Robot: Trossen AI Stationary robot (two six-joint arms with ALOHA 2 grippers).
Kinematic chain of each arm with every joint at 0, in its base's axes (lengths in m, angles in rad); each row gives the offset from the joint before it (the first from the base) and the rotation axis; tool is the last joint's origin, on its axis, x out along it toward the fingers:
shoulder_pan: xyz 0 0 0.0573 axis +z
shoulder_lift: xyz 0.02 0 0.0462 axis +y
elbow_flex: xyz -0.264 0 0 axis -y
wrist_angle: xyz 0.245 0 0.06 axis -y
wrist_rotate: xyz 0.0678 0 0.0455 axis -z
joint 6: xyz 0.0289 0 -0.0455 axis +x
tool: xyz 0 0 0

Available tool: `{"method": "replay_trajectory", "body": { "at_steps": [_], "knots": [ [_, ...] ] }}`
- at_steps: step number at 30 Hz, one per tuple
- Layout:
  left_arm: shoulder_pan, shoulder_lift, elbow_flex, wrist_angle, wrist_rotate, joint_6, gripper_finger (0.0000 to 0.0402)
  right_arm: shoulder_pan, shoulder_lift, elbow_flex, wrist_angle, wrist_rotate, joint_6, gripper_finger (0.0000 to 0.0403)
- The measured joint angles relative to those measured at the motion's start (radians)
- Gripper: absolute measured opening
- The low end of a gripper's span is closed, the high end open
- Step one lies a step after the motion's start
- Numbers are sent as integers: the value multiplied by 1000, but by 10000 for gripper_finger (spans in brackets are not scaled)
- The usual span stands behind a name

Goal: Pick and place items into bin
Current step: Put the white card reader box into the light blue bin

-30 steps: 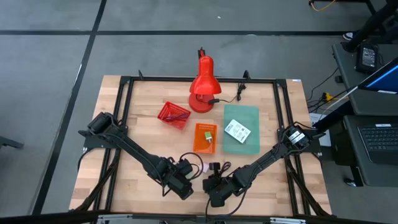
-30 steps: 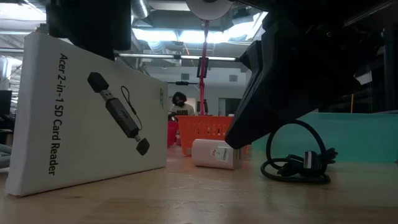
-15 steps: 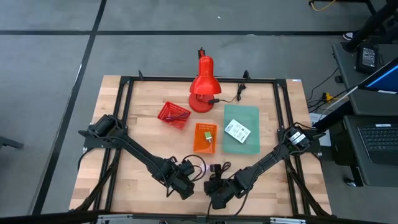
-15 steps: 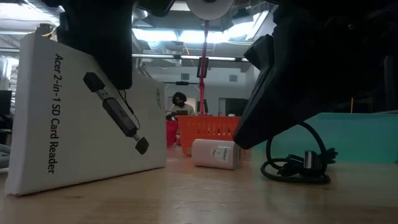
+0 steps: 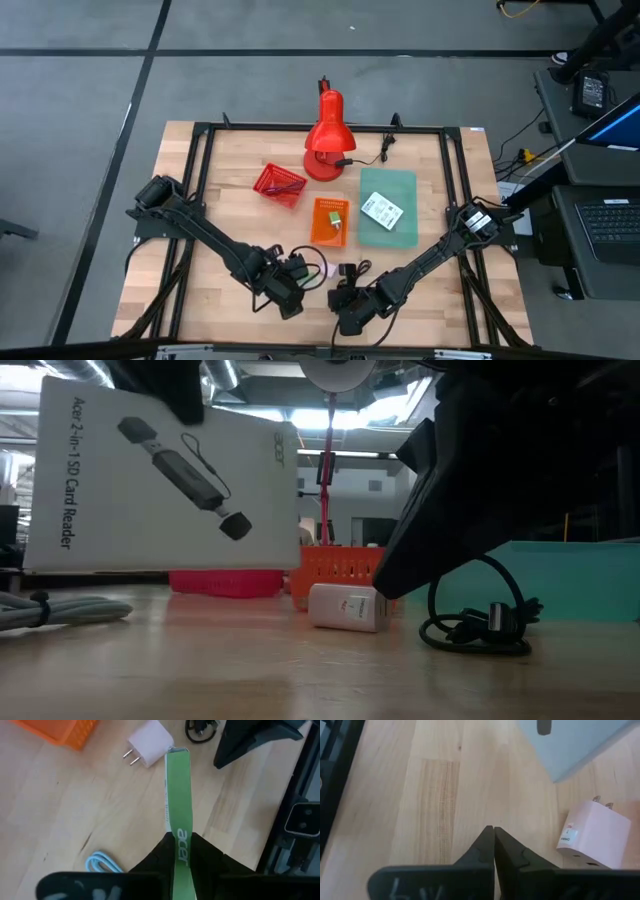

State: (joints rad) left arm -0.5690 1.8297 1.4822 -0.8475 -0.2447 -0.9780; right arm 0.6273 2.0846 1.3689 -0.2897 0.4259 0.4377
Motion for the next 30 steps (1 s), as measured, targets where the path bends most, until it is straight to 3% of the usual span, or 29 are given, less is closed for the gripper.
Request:
{"method": "replay_trajectory", "body": {
  "at_steps": [11,20,25,30],
  "knots": [
    [1,-21,0,-9,-4,67,27,3,0,0,-1,0,-1,0],
    [3,-168,0,-64,-148,154,27,51,-38,-1,-39,7,1,0],
    [16,-242,0,-70,-242,240,27,84,-84,-1,-90,78,9,0],
    [59,-258,-3,-65,-258,309,27,138,-120,-1,-200,168,100,0]
  ]
}}
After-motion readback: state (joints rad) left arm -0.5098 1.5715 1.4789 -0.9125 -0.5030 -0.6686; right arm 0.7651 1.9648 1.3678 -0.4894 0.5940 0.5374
